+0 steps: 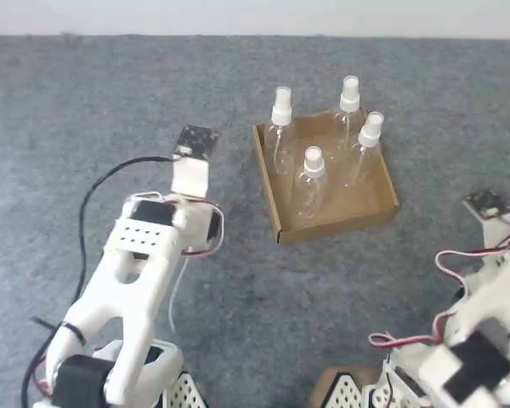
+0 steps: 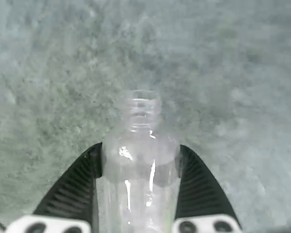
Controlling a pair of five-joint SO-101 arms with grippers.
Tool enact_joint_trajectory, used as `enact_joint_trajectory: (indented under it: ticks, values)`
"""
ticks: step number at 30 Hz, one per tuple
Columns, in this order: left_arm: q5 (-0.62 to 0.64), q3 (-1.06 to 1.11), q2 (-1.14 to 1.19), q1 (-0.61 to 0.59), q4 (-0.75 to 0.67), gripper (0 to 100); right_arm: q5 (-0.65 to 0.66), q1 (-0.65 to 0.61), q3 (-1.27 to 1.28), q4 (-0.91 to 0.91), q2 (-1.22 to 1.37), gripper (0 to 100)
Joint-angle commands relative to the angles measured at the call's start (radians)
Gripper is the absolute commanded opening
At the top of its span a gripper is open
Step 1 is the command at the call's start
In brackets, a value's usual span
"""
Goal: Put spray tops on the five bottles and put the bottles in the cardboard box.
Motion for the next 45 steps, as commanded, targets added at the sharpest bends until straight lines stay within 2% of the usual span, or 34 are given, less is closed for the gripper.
enact_joint_trajectory:
  ticks: [1, 9, 14, 18, 23, 27, 30, 35, 40, 45]
  values:
    - [0.003, -0.125, -0.058, -0.046, 0.002, 3, -0.198, -0.15, -0.075, 0.114, -0.286, 0.6]
    - [0.003, -0.45, -0.081, -0.118, 0.288, 3, -0.6, -0.722, -0.052, 0.199, -0.697, 0.6]
    - [0.003, -0.55, -0.259, -0.19, 0.35, 3, -0.683, -1.064, -0.048, 0.22, -0.723, 0.6]
    - [0.003, -0.547, -0.443, -0.19, 0.354, 3, -0.7, -1.316, -0.049, 0.209, -0.725, 0.6]
    - [0.015, -0.552, -0.6, -0.189, 0.35, 3, -0.812, -1.569, 0.031, 0.033, -0.723, 0.6]
    - [0.107, -0.552, -0.68, -0.189, 0.334, 3, -0.835, -1.67, 0.173, -0.182, -0.723, 0.6]
    - [0.169, -0.547, -0.726, -0.189, 0.282, 3, -0.836, -1.689, 0.247, -0.255, -0.734, 0.6]
    - [0.276, -0.544, -0.767, -0.146, 0.212, 3, -0.841, -1.692, 0.285, -0.266, -0.736, 0.9]
    - [0.278, -0.435, -0.767, -0.038, 0.107, 3, -0.861, -1.709, 0.29, -0.266, -0.736, 0.7]
    - [0.275, -0.277, -0.769, -0.04, -0.058, 3, -0.924, -1.733, 0.29, -0.266, -0.737, 0.7]
